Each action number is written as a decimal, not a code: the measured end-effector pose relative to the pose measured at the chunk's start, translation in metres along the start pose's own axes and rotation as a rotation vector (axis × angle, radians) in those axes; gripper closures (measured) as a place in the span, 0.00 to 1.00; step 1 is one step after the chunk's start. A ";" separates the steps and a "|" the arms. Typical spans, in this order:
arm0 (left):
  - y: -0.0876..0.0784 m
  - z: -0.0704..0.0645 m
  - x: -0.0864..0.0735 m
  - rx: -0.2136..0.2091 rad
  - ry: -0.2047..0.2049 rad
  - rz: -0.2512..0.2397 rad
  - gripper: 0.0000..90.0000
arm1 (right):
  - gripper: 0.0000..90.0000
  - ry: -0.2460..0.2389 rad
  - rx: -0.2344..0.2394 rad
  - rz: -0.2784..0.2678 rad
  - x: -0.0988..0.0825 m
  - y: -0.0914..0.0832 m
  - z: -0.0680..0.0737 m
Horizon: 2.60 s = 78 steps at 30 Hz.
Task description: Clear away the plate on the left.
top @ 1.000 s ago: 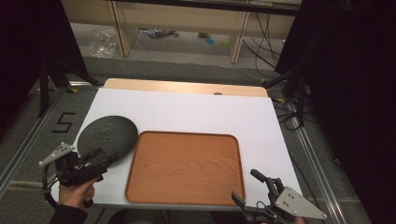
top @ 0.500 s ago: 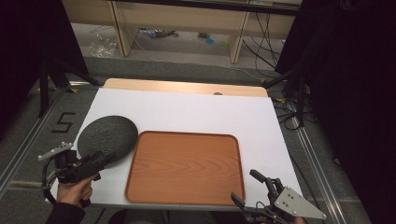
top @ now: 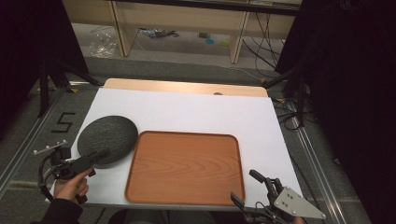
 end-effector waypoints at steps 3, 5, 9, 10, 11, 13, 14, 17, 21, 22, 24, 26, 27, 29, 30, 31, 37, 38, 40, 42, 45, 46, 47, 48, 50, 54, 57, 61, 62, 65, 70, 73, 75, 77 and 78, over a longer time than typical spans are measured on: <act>0.001 0.003 0.001 0.012 0.016 -0.003 0.25 | 0.17 -0.004 0.004 -0.026 0.002 0.002 0.000; 0.002 0.006 0.001 0.030 0.008 -0.001 0.25 | 0.17 -0.001 0.001 -0.019 0.001 0.002 0.000; 0.004 0.014 0.001 0.058 -0.043 0.017 0.25 | 0.17 0.000 0.005 -0.026 0.001 0.002 0.000; 0.006 0.016 0.001 0.059 -0.064 0.009 0.25 | 0.17 -0.002 -0.005 -0.013 0.001 0.001 0.000; 0.007 0.020 0.001 0.070 -0.088 0.015 0.26 | 0.17 -0.002 -0.004 -0.014 0.001 0.001 0.000; 0.008 0.027 0.000 0.094 -0.119 0.028 0.26 | 0.17 -0.003 -0.004 -0.015 0.001 0.001 0.000; 0.008 0.029 0.001 0.097 -0.136 0.028 0.26 | 0.17 -0.002 -0.004 -0.016 0.001 0.001 0.000; 0.008 0.038 0.001 0.113 -0.185 0.029 0.27 | 0.17 0.000 0.001 -0.004 0.001 0.000 0.000; 0.009 0.046 0.001 0.139 -0.221 0.040 0.27 | 0.17 0.008 -0.014 -0.017 0.001 0.000 0.000; 0.010 0.047 0.000 0.141 -0.229 0.044 0.27 | 0.17 -0.007 -0.003 -0.020 0.002 0.001 0.000; 0.011 0.050 -0.001 0.144 -0.256 0.055 0.27 | 0.17 -0.005 -0.005 -0.019 0.002 0.001 0.000; 0.013 0.054 -0.003 0.153 -0.278 0.067 0.28 | 0.17 -0.004 -0.007 -0.018 0.001 0.001 -0.001; 0.014 0.056 -0.003 0.159 -0.292 0.071 0.28 | 0.17 -0.003 -0.008 -0.015 0.001 0.001 -0.001; 0.015 0.060 -0.005 0.164 -0.320 0.083 0.28 | 0.17 -0.006 -0.006 -0.014 0.001 0.001 0.000; 0.015 0.061 -0.005 0.164 -0.331 0.086 0.28 | 0.17 -0.006 -0.007 -0.014 0.001 0.000 0.000; 0.016 0.062 -0.005 0.164 -0.342 0.088 0.29 | 0.17 -0.007 -0.004 -0.020 0.002 0.001 0.000; 0.018 0.065 -0.006 0.168 -0.356 0.102 0.29 | 0.17 -0.004 -0.004 -0.016 0.001 0.001 0.000; 0.018 0.066 -0.006 0.161 -0.361 0.105 0.29 | 0.17 -0.005 -0.003 -0.016 0.001 0.001 0.000; 0.018 0.067 -0.008 0.157 -0.376 0.117 0.29 | 0.17 -0.006 -0.005 -0.017 0.001 0.001 0.000; 0.019 0.068 -0.008 0.147 -0.404 0.117 0.30 | 0.17 0.000 0.004 -0.004 0.001 0.000 0.001; 0.020 0.070 -0.010 0.140 -0.416 0.132 0.30 | 0.17 -0.006 0.000 -0.017 0.001 0.001 0.000; 0.020 0.070 -0.010 0.141 -0.418 0.135 0.30 | 0.17 -0.006 -0.004 -0.013 0.001 0.001 0.000; 0.021 0.070 -0.010 0.137 -0.422 0.136 0.30 | 0.17 -0.005 0.001 -0.018 0.001 0.001 0.000; 0.021 0.070 -0.010 0.138 -0.424 0.136 0.30 | 0.17 -0.003 0.006 -0.024 0.001 0.002 0.001; 0.022 0.071 -0.010 0.143 -0.427 0.137 0.30 | 0.17 -0.005 -0.003 -0.012 0.001 0.001 0.000; 0.024 0.073 -0.011 0.143 -0.434 0.147 0.31 | 0.17 -0.005 -0.003 -0.011 0.001 0.001 0.000; 0.028 0.073 -0.013 0.147 -0.445 0.164 0.31 | 0.17 -0.004 0.006 -0.020 0.001 0.002 0.001; 0.031 0.073 -0.012 0.147 -0.453 0.163 0.32 | 0.17 -0.008 0.010 -0.017 0.001 0.002 0.001; 0.032 0.074 -0.011 0.140 -0.459 0.159 0.32 | 0.17 -0.007 0.011 -0.015 0.001 0.002 0.001; 0.034 0.076 -0.010 0.149 -0.475 0.159 0.32 | 0.17 -0.007 0.013 -0.001 0.000 0.001 0.001; 0.037 0.077 -0.010 0.124 -0.507 0.159 0.34 | 0.17 -0.006 0.010 0.006 0.000 0.001 0.001; 0.040 0.075 -0.010 0.125 -0.511 0.162 0.33 | 0.17 -0.008 0.005 0.002 0.000 0.001 0.001; 0.041 0.075 -0.009 0.113 -0.520 0.160 0.33 | 0.17 -0.009 0.005 0.005 0.000 0.001 0.001; 0.042 0.076 -0.009 0.109 -0.533 0.162 0.34 | 0.17 -0.008 0.009 0.005 0.000 0.001 0.001; 0.043 0.076 -0.009 0.102 -0.545 0.158 0.34 | 0.17 -0.007 0.011 0.004 0.000 0.001 0.001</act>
Point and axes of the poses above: each handheld gripper's, and its own axes: y roughly forward along the jaws, x roughly out of its top, z roughly to its left, the point moved 8 cm from there along y, roughly forward along the jaws, and after that the axes turned 13 degrees about x, right-handed, at the moved point
